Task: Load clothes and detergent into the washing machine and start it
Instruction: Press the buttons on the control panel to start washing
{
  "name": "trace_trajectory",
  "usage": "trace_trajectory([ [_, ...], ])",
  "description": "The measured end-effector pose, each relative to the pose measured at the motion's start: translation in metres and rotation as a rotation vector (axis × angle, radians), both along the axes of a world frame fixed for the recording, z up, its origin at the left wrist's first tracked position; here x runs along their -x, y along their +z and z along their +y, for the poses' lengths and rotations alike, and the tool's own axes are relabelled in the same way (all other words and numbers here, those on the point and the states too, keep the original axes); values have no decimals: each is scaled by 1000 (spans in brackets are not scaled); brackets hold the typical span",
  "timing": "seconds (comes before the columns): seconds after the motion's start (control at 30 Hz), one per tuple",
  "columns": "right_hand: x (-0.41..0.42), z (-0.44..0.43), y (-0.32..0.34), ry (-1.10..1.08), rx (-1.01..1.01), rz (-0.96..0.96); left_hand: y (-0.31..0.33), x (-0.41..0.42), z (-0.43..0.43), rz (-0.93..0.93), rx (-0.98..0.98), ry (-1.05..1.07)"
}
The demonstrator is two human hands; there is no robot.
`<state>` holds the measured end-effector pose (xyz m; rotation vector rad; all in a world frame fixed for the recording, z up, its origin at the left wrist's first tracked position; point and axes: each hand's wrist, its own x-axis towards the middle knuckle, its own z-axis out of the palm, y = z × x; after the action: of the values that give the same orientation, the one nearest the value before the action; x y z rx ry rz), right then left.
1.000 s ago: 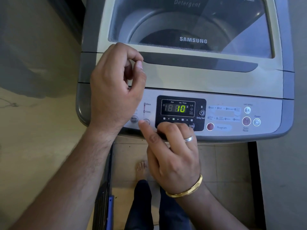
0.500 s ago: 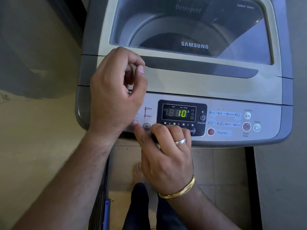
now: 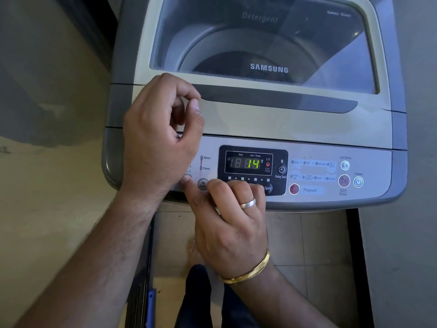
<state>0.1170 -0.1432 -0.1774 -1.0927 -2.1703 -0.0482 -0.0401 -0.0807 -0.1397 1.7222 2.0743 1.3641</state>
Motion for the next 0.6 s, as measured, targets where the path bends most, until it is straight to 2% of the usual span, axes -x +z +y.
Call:
trace_trajectory([
  [0.6, 1, -4, -3, 0, -3, -1, -2, 0, -1, -8, -2, -8],
])
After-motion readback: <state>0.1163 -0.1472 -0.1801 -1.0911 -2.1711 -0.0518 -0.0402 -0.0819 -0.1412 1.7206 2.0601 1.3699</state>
